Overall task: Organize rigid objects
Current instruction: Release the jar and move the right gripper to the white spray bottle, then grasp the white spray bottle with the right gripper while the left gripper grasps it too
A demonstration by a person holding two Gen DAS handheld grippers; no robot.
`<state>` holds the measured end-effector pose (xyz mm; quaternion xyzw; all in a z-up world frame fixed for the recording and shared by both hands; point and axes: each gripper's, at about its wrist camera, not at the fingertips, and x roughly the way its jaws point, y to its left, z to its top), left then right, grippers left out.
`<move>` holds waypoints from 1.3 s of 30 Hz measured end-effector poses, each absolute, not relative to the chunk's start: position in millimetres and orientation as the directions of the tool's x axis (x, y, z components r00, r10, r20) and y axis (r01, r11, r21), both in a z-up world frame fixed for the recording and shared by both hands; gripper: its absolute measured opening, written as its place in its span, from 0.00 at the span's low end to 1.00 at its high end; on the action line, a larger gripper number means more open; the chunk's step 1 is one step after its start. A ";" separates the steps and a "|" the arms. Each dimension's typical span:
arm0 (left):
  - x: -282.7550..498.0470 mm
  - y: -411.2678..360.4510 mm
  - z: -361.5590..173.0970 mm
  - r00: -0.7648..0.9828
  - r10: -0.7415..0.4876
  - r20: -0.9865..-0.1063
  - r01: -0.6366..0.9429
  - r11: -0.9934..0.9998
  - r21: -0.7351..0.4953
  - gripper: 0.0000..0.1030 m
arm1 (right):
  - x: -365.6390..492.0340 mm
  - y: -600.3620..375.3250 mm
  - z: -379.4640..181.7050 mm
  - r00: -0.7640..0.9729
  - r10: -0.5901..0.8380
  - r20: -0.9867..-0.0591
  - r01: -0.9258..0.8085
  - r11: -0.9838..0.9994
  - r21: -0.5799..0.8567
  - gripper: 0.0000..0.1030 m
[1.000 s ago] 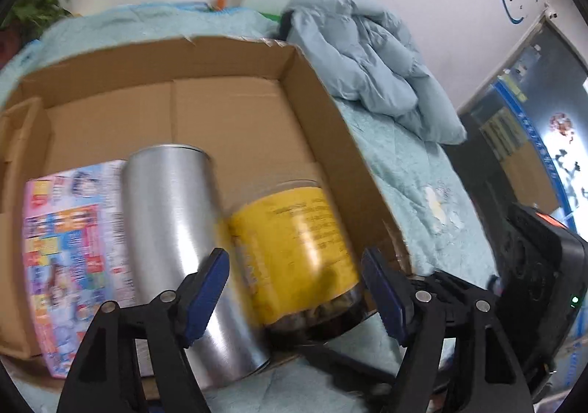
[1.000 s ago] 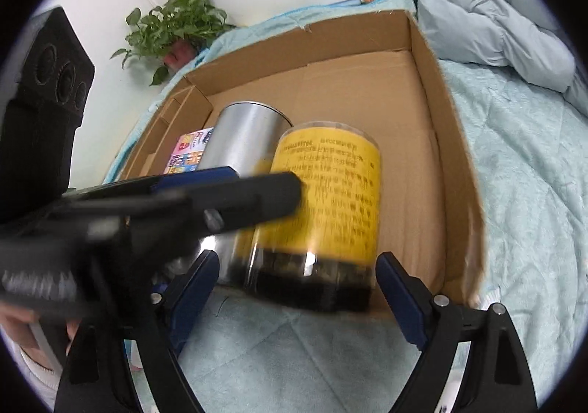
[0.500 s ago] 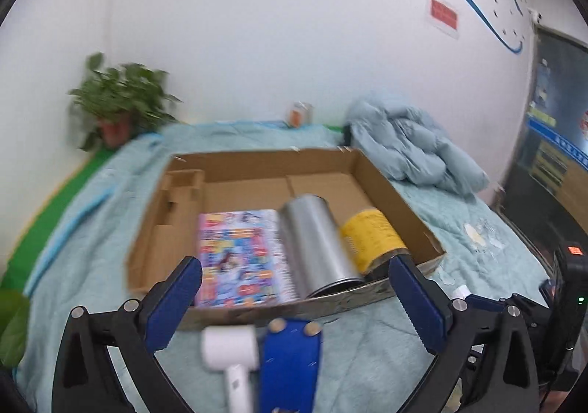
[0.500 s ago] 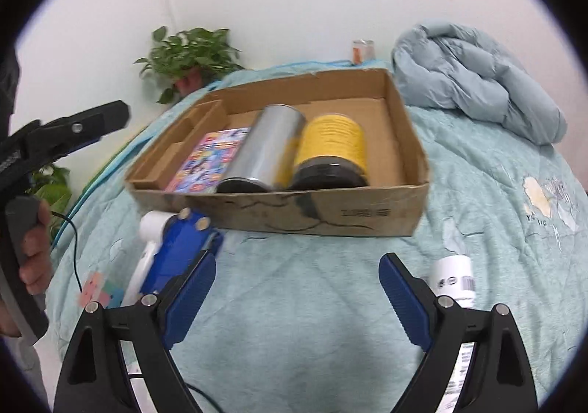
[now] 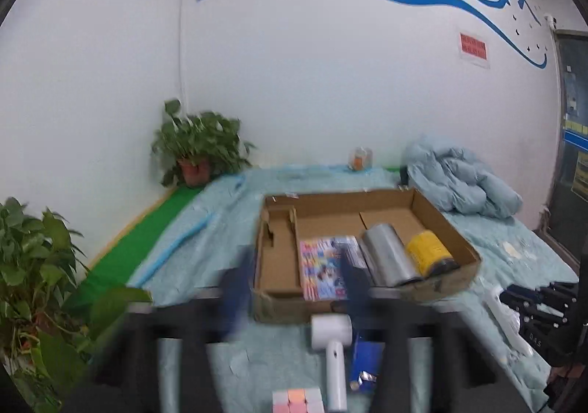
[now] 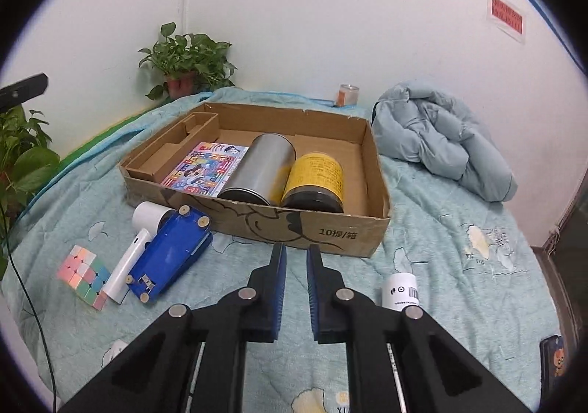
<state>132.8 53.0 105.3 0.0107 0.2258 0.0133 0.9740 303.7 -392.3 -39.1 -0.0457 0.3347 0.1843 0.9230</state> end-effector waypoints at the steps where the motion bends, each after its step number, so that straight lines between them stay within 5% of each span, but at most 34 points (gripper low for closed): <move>1: 127.9 53.7 101.8 0.888 0.009 -0.459 -0.005 1.000 0.010 0.16 | 298.8 -392.2 -37.3 0.708 0.321 -0.629 -0.382 0.923 0.041 0.14; 2: 121.1 52.9 97.8 0.886 -0.009 -0.464 0.009 1.000 -0.002 0.16 | 295.2 -391.3 -36.2 0.705 0.331 -0.628 -0.394 0.918 0.042 0.35; 3: 118.9 49.9 93.7 0.885 -0.015 -0.465 0.013 1.000 -0.007 0.24 | 291.0 -391.1 -35.9 0.699 0.346 -0.626 -0.406 0.912 0.050 0.73; 5: 106.0 46.5 81.3 0.872 -0.074 -0.483 0.048 0.997 -0.066 0.80 | 281.8 -394.0 -34.0 0.708 0.387 -0.591 -0.418 0.904 0.091 0.92; 6: 99.9 46.2 74.2 0.875 -0.102 -0.473 0.056 0.992 -0.110 0.97 | 275.7 -396.4 -32.9 0.715 0.396 -0.576 -0.414 0.904 0.107 0.92; 7: 97.3 45.8 66.9 0.875 -0.120 -0.469 0.058 0.988 -0.144 1.00 | 273.9 -397.6 -33.3 0.717 0.395 -0.575 -0.411 0.905 0.110 0.92; 17: 96.8 8.8 0.6 0.804 -0.163 -0.572 0.082 0.983 -0.165 1.00 | 261.1 -431.6 -88.0 0.501 0.550 -0.668 -0.439 0.827 0.351 0.93; 32: 138.6 -38.0 -60.9 0.645 -0.298 -0.704 0.143 0.952 -0.272 1.00 | 328.9 -510.2 -132.1 0.487 0.346 -0.802 -0.218 0.937 0.272 0.93; 34: 143.2 -43.8 -60.9 0.633 -0.313 -0.708 0.160 0.948 -0.277 1.00 | 338.7 -509.5 -140.3 0.471 0.352 -0.809 -0.215 0.935 0.281 0.87; 36: 146.2 -48.2 -60.2 0.623 -0.330 -0.709 0.174 0.942 -0.286 1.00 | 346.9 -507.0 -151.5 0.444 0.337 -0.830 -0.202 0.940 0.273 0.44; 39: 154.2 -57.1 -59.1 0.595 -0.398 -0.698 0.224 0.917 -0.331 1.00 | 344.2 -498.8 -158.3 0.424 0.302 -0.854 -0.202 0.951 0.236 0.43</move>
